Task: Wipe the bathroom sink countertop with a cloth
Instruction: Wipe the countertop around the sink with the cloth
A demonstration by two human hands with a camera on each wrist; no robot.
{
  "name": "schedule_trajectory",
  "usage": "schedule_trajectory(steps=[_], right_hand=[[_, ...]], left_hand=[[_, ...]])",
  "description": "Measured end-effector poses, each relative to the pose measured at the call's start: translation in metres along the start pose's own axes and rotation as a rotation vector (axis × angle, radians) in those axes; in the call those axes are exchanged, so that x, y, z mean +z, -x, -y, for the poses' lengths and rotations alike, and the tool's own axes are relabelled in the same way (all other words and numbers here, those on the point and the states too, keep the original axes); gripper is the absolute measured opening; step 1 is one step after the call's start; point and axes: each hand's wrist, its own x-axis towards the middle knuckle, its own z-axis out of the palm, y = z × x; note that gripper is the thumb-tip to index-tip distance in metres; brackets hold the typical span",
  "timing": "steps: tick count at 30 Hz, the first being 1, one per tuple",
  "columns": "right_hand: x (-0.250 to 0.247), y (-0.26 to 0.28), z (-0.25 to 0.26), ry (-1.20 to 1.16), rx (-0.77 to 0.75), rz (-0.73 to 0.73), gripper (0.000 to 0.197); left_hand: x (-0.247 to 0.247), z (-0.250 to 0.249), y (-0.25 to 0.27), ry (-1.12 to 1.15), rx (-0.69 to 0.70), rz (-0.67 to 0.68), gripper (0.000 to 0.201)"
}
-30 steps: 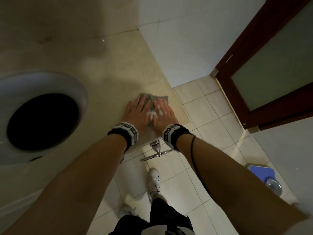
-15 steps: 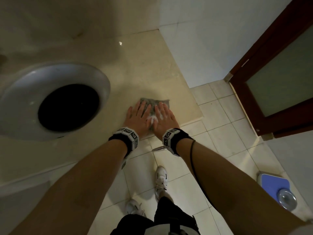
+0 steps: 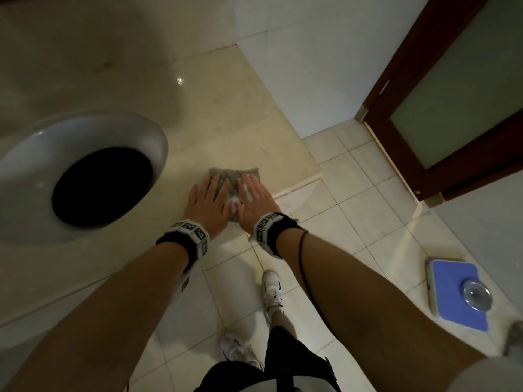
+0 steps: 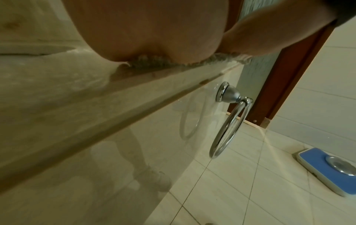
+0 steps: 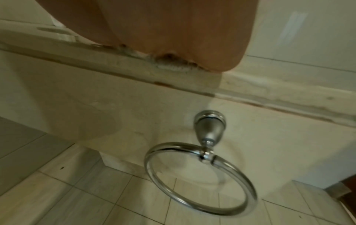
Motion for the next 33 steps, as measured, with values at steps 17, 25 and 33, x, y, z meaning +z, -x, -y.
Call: schedule_trajectory(steps=[17, 25, 33], right_hand=[[-0.021, -0.026, -0.137, -0.143, 0.184, -0.111, 0.065], [-0.025, -0.028, -0.144, -0.155, 0.213, -0.165, 0.061], [-0.013, -0.008, -0.120, -0.046, 0.124, -0.127, 0.066]], left_hand=[[-0.023, -0.111, -0.117, -0.081, 0.238, -0.080, 0.065], [-0.030, -0.116, -0.128, -0.078, 0.254, -0.044, 0.083], [-0.016, -0.105, -0.094, -0.025, 0.187, -0.058, 0.069]])
